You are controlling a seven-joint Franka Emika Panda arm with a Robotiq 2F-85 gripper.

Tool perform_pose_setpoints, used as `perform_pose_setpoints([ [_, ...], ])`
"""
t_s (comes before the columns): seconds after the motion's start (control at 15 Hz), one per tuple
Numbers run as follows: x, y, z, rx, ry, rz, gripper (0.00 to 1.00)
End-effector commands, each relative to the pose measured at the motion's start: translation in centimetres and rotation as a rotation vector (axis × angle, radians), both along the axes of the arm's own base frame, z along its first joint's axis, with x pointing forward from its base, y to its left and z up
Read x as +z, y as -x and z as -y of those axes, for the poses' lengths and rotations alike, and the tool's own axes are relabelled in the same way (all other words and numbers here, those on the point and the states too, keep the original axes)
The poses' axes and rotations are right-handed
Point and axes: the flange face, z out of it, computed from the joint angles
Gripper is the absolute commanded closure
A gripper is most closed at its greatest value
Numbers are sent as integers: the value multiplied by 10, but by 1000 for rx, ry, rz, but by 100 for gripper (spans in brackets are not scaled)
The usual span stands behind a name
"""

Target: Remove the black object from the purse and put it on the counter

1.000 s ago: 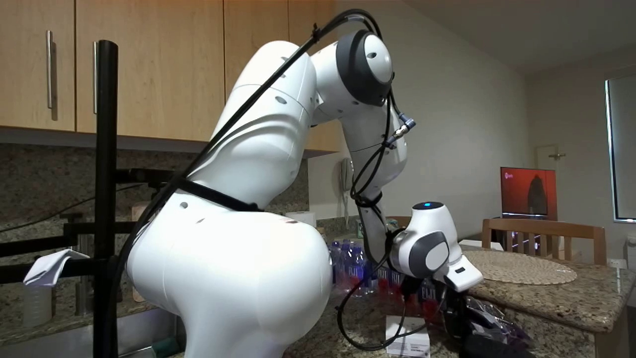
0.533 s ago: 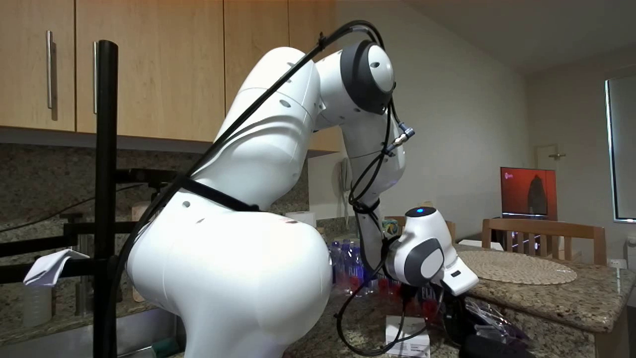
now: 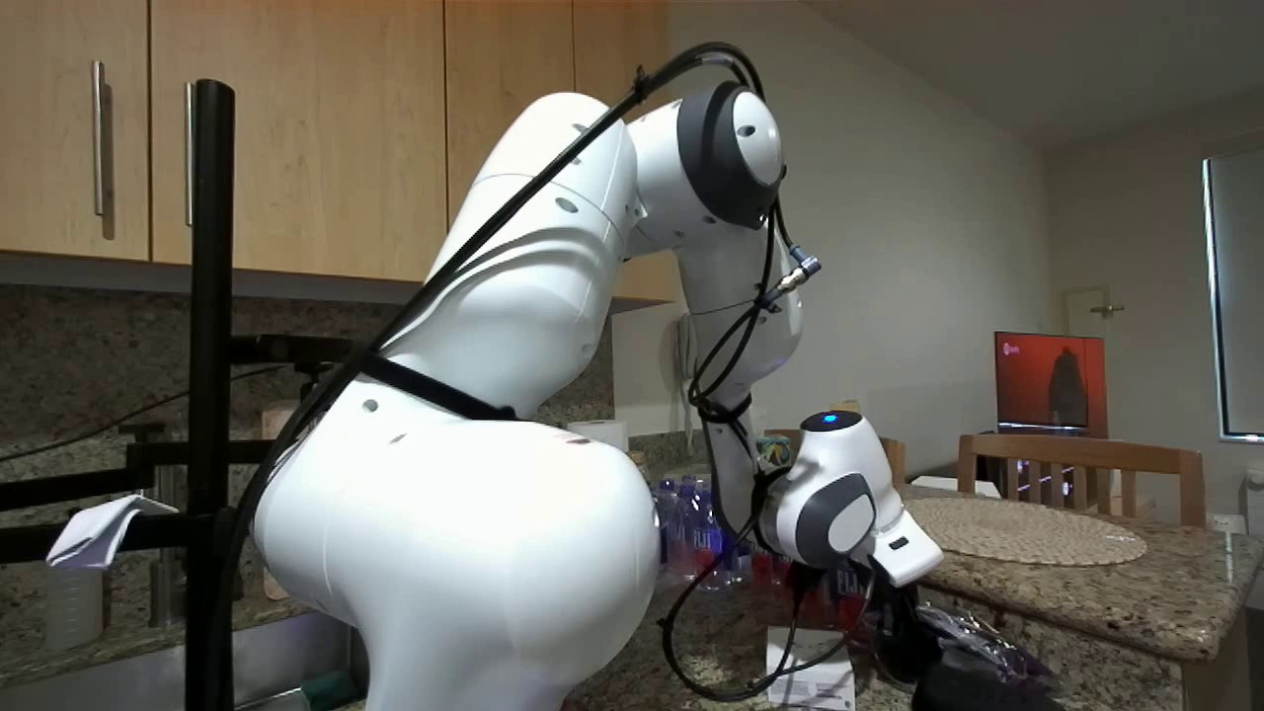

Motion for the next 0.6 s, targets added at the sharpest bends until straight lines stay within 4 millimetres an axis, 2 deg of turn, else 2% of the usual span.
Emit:
perform_pose_setpoints([
  [0.0, 10, 17, -8, 20, -35, 6, 93],
  [0.07, 12, 23, -13, 25, -53, 3, 96],
  [0.13, 12, 27, -16, 29, -67, -2, 91],
  [0.33, 13, 46, -22, 30, -110, -10, 92],
  [0.53, 10, 61, -18, 14, -138, -30, 91],
])
